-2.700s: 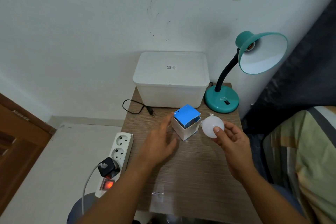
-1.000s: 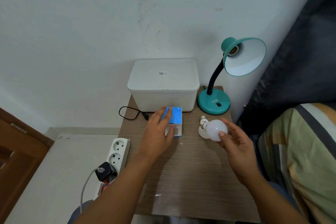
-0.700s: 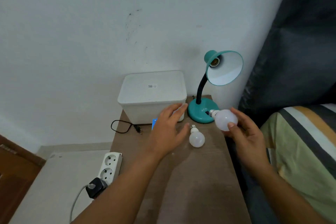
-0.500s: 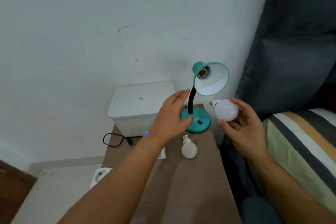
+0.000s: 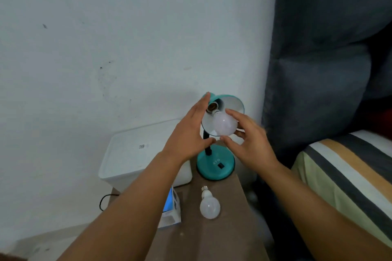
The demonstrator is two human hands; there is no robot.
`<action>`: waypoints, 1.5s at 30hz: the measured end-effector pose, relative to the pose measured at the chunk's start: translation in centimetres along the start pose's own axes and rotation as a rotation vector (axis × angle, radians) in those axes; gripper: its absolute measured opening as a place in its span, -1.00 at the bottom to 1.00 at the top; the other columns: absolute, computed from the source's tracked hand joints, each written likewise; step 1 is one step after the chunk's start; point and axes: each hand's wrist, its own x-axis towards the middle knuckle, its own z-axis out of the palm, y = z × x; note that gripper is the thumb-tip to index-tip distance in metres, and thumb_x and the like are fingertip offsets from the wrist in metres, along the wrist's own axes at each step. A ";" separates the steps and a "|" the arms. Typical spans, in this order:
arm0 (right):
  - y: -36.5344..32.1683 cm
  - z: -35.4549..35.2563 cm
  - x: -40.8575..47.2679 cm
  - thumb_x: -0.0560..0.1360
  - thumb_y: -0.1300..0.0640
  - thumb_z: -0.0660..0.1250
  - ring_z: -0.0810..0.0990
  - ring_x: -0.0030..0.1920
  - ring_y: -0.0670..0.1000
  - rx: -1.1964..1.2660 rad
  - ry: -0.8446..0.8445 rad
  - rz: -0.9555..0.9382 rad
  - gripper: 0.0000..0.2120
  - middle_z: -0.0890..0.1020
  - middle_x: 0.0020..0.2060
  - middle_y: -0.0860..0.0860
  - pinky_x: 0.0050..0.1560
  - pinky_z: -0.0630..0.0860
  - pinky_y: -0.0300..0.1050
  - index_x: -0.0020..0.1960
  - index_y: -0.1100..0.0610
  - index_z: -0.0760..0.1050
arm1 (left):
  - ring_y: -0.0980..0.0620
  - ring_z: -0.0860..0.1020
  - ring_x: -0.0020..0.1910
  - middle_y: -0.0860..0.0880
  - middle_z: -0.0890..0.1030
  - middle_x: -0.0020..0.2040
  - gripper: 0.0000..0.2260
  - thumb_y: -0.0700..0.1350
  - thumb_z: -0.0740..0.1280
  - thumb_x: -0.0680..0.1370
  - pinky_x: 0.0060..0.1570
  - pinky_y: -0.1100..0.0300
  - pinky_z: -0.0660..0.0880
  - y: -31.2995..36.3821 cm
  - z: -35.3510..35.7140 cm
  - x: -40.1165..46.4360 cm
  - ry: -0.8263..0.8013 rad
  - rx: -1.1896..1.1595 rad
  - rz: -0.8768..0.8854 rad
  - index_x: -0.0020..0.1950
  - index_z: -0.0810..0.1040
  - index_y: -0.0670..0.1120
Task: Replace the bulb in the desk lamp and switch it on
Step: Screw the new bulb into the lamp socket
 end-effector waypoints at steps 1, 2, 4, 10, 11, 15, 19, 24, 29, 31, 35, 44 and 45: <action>0.2 0.1 0.2 0.42 0.18 0.53 0.49 0.28 -0.14 -0.015 -0.009 -0.011 -0.38 0.46 0.31 -0.16 0.20 0.52 -0.29 0.42 0.02 0.39 | 0.11 0.25 0.56 0.10 0.21 0.62 0.09 -0.04 0.59 0.42 0.42 0.24 0.30 -0.1 -0.1 0.1 0.006 -0.001 0.011 0.57 -0.19 0.38; 0.3 0.2 0.3 0.43 0.18 0.53 0.48 0.29 -0.15 -0.028 -0.015 -0.016 -0.38 0.45 0.30 -0.17 0.20 0.49 -0.33 0.42 0.01 0.38 | 0.10 0.28 0.54 0.09 0.24 0.61 0.08 -0.04 0.59 0.43 0.41 0.23 0.33 -0.1 -0.1 0.2 0.011 0.003 0.022 0.56 -0.21 0.40; 0.6 0.3 0.7 0.43 0.17 0.52 0.47 0.28 -0.15 -0.049 -0.014 -0.024 -0.39 0.45 0.30 -0.17 0.19 0.48 -0.35 0.42 0.01 0.38 | 0.07 0.34 0.50 0.05 0.30 0.58 0.03 -0.02 0.57 0.45 0.40 0.15 0.41 -0.2 -0.1 0.4 0.022 0.012 0.050 0.57 -0.15 0.40; 1.1 0.6 1.5 0.43 0.19 0.52 0.46 0.31 -0.03 -0.090 -0.016 -0.066 -0.39 0.43 0.33 -0.03 0.19 0.57 -0.10 0.41 0.04 0.38 | 0.12 0.42 0.40 0.05 0.40 0.50 -0.13 -0.05 0.56 0.46 0.32 0.11 0.51 -0.6 -0.1 0.6 0.018 -0.069 0.057 0.61 0.12 0.22; 1.2 0.7 1.6 0.43 0.19 0.52 0.46 0.31 -0.01 -0.096 -0.015 -0.063 -0.38 0.42 0.33 -0.02 0.19 0.58 -0.07 0.42 0.04 0.38 | 0.14 0.42 0.40 0.07 0.40 0.50 -0.14 -0.06 0.57 0.46 0.31 0.17 0.51 -0.6 -0.1 0.5 0.019 -0.079 0.054 0.61 0.13 0.22; 1.3 1.1 1.7 0.43 0.16 0.51 0.45 0.28 0.00 -0.176 -0.006 -0.061 -0.37 0.38 0.32 -0.01 0.17 0.59 -0.01 0.43 0.03 0.36 | 0.26 0.42 0.34 0.17 0.40 0.47 -0.13 -0.11 0.59 0.45 0.23 0.41 0.47 -0.8 -0.2 0.5 0.033 -0.125 0.035 0.60 0.16 0.21; 0.9 1.3 1.7 0.41 0.13 0.53 0.42 0.27 0.04 -0.319 0.049 -0.116 -0.38 0.41 0.30 0.04 0.15 0.57 0.05 0.40 0.08 0.40 | 0.20 0.45 0.35 0.13 0.43 0.49 -0.12 -0.12 0.60 0.44 0.22 0.39 0.49 -0.8 -0.3 0.6 0.032 -0.148 0.025 0.60 0.17 0.21; 0.5 1.5 1.6 0.41 0.15 0.54 0.44 0.25 0.05 -0.348 0.072 -0.116 -0.40 0.47 0.29 0.05 0.24 0.51 -0.01 0.39 0.11 0.41 | 0.16 0.49 0.31 0.12 0.45 0.48 -0.12 -0.10 0.60 0.43 0.19 0.36 0.52 -0.8 -0.2 0.6 0.029 -0.136 0.035 0.61 0.18 0.19; 0.4 1.4 1.9 0.42 0.16 0.52 0.45 0.25 0.05 -0.382 0.086 -0.124 -0.41 0.48 0.29 0.04 0.21 0.50 -0.05 0.40 0.06 0.41 | 0.14 0.50 0.30 0.10 0.46 0.47 -0.11 -0.08 0.60 0.43 0.17 0.36 0.53 -1.0 -0.4 0.7 0.026 -0.114 0.038 0.61 0.17 0.19; 0.3 1.5 2.1 0.43 0.15 0.51 0.45 0.23 0.04 -0.403 0.092 -0.130 -0.42 0.48 0.27 0.04 0.17 0.53 -0.05 0.40 0.05 0.41 | 0.14 0.51 0.28 0.09 0.48 0.45 -0.12 -0.10 0.60 0.43 0.15 0.38 0.52 -1.0 -0.4 0.7 0.033 -0.114 0.036 0.61 0.17 0.18; 0.2 1.7 2.2 0.42 0.04 0.52 0.48 0.21 0.02 -0.345 0.127 -0.066 -0.40 0.46 0.27 0.04 0.13 0.58 -0.04 0.39 0.08 0.39 | 0.14 0.51 0.29 0.09 0.47 0.46 -0.12 -0.11 0.60 0.44 0.18 0.30 0.56 -0.8 -0.4 0.7 0.032 -0.127 0.036 0.61 0.18 0.19; 0.2 2.3 1.8 0.44 0.06 0.50 0.50 0.19 0.00 -0.300 0.101 -0.027 -0.38 0.39 0.34 0.02 0.03 0.64 -0.03 0.43 -0.02 0.32 | 0.15 0.50 0.28 0.11 0.47 0.46 -0.13 -0.11 0.59 0.44 0.16 0.33 0.54 -0.8 -0.4 0.7 0.023 -0.129 0.032 0.62 0.18 0.17; 0.3 2.3 1.6 0.43 0.09 0.50 0.49 0.21 0.01 -0.304 0.093 -0.023 -0.36 0.38 0.35 0.03 0.04 0.63 -0.02 0.44 -0.01 0.33 | 0.16 0.50 0.28 0.12 0.47 0.45 -0.13 -0.12 0.59 0.44 0.16 0.34 0.54 -0.8 -0.4 0.7 0.022 -0.137 0.028 0.62 0.19 0.17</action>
